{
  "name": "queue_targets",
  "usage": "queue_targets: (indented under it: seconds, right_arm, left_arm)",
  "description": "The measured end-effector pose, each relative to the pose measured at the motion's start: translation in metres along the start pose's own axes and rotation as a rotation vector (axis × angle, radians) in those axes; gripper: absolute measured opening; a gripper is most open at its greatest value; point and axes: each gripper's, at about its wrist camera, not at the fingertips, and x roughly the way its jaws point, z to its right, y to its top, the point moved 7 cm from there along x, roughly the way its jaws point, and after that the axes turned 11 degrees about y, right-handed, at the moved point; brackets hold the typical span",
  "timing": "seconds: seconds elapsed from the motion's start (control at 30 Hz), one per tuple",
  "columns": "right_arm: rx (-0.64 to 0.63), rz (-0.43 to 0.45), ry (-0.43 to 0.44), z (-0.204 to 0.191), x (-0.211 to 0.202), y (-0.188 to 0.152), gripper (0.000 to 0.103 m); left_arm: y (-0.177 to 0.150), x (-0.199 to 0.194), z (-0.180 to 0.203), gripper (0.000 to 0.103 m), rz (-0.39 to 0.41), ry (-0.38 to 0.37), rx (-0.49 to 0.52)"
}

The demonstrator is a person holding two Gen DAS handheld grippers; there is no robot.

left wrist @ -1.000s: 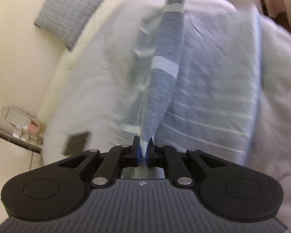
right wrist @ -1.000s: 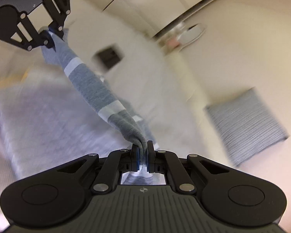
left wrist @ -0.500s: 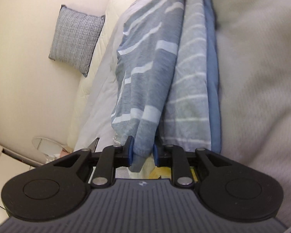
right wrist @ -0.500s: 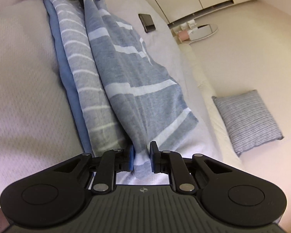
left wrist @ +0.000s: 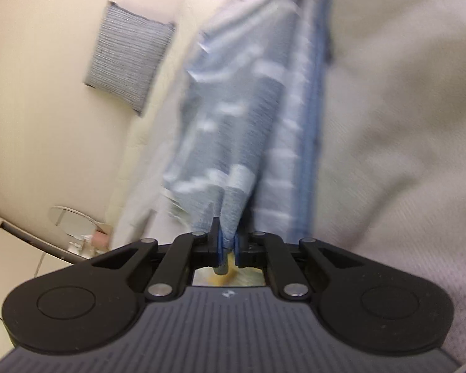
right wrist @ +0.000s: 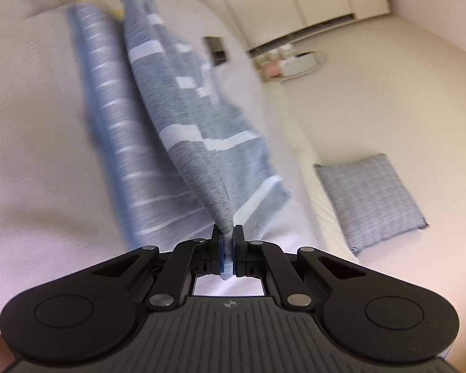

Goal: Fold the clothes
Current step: 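Lift the held end with both grippers and fold it over onto the shirt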

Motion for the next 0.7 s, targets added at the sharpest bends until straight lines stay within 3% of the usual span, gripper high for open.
queue_targets:
  seconds: [0.13, 0.3, 0.37, 0.47, 0.57, 0.7]
  right_arm:
    - [-0.002, -0.013, 0.023, -0.014, 0.011, -0.005, 0.001]
    - [0.018, 0.0, 0.003, -0.014, 0.011, -0.006, 0.0]
    - [0.025, 0.005, -0.006, -0.013, 0.01, -0.006, 0.002]
    - [0.037, 0.004, -0.008, -0.011, 0.008, -0.007, 0.005]
    - [0.073, 0.018, -0.007, -0.007, 0.003, -0.009, 0.002]
    - [0.097, 0.044, -0.007, -0.01, -0.006, -0.009, 0.002]
  left_arm:
    - [-0.002, 0.004, 0.003, 0.006, -0.013, -0.006, -0.037]
    - [-0.004, 0.003, -0.014, 0.005, -0.065, -0.071, -0.265]
    - [-0.004, 0.003, -0.017, 0.005, -0.073, -0.084, -0.31]
    - [-0.003, -0.002, -0.017, 0.005, -0.065, -0.072, -0.285]
    - [-0.002, -0.013, -0.015, 0.005, -0.059, -0.051, -0.234]
    - [-0.004, -0.003, 0.0, 0.005, -0.082, -0.064, -0.151]
